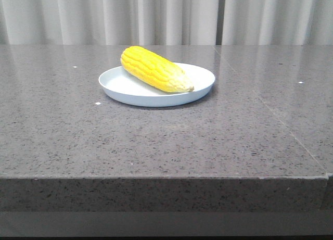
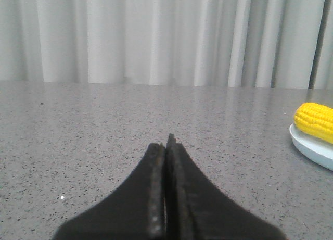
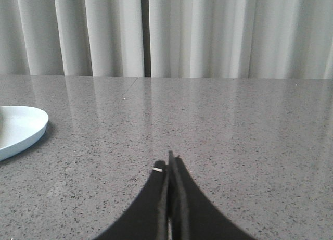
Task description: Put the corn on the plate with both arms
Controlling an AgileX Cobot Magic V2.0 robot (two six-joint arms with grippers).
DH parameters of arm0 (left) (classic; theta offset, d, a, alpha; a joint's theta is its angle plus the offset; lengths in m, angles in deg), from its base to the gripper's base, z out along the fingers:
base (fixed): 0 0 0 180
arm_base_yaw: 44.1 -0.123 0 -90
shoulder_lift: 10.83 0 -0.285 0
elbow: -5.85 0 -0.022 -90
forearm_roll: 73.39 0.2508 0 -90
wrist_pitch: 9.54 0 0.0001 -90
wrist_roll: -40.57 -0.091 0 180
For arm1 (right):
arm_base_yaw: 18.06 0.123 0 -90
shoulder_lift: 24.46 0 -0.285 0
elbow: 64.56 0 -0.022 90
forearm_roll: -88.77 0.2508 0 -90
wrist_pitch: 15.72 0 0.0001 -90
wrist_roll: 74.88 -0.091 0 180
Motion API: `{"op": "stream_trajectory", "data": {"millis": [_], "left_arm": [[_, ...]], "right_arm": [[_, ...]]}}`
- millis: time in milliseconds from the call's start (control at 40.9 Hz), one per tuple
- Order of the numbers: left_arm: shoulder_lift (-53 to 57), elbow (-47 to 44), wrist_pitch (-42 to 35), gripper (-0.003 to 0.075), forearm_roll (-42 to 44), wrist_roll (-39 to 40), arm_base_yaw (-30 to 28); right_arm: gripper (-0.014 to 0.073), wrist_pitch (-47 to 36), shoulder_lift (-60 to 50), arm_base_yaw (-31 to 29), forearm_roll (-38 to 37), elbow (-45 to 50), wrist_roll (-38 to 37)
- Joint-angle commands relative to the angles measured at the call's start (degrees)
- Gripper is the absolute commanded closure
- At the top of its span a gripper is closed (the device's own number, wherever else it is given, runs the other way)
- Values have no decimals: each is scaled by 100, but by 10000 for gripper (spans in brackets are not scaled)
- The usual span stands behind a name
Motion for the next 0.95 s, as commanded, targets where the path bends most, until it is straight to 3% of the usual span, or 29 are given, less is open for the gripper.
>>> {"op": "stream_trajectory", "data": {"millis": [0, 929], "left_arm": [[100, -131, -399, 741, -33, -2, 46], [100, -131, -399, 741, -33, -2, 46]], "right_arm": [[680, -502, -102, -37, -18, -130, -46], [680, -502, -102, -37, 136, -130, -46]]}}
